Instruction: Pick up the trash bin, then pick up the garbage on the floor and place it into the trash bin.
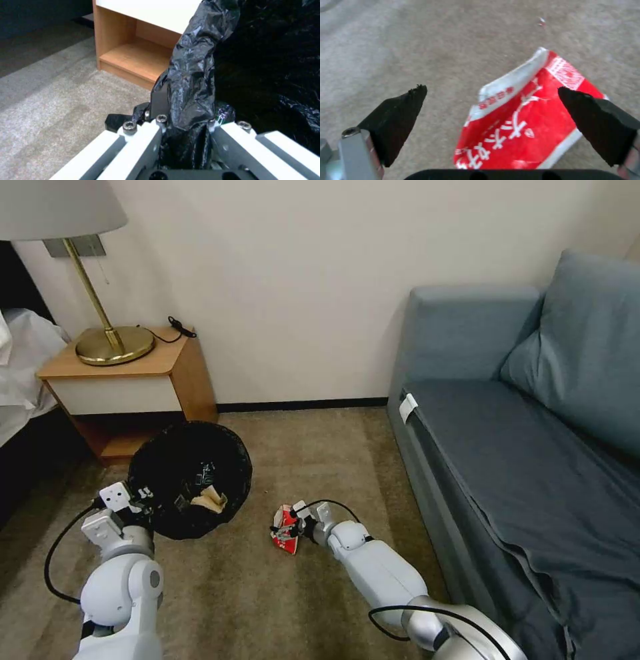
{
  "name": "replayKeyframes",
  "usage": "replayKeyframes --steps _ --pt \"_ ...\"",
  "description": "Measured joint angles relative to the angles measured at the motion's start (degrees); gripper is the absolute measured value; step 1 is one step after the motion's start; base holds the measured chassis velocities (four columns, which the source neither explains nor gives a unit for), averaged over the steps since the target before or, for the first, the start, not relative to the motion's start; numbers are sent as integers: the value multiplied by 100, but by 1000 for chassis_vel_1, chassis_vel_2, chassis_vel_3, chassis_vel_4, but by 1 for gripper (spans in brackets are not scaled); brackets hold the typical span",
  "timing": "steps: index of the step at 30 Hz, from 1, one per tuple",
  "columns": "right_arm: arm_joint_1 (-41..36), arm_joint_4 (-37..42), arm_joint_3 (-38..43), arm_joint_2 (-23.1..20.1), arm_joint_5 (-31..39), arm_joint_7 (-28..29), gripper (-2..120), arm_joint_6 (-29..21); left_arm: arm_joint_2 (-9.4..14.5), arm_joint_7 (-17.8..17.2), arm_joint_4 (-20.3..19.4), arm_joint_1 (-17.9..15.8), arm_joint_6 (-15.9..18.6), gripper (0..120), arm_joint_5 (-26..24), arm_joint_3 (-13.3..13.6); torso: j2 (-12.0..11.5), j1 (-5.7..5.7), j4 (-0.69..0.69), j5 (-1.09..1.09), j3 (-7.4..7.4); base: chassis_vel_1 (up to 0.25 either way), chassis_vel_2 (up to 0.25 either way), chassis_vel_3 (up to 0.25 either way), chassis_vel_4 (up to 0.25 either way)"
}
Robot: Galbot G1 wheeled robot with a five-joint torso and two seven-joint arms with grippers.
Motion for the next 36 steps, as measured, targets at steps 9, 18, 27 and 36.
replayKeyframes --steps 9,18,27,36 --pt "-69 -167 98 -3 -58 -364 100 147 -20 -39 -56 26 7 1 23 9 0 0 0 0 0 0 0 0 0" --pt "-84 -374 233 -4 -60 -622 100 421 -18 -67 -98 66 7 1 23 -9 0 0 0 -1 0 0 0 0 0" --pt "-33 -403 168 -4 196 -619 100 476 -55 -89 -100 25 16 1 87 50 0 0 0 -1 0 0 0 0 0" --pt "9 -389 26 -4 289 -610 100 468 -72 -103 -168 75 18 1 104 32 0 0 0 -1 0 0 0 0 0"
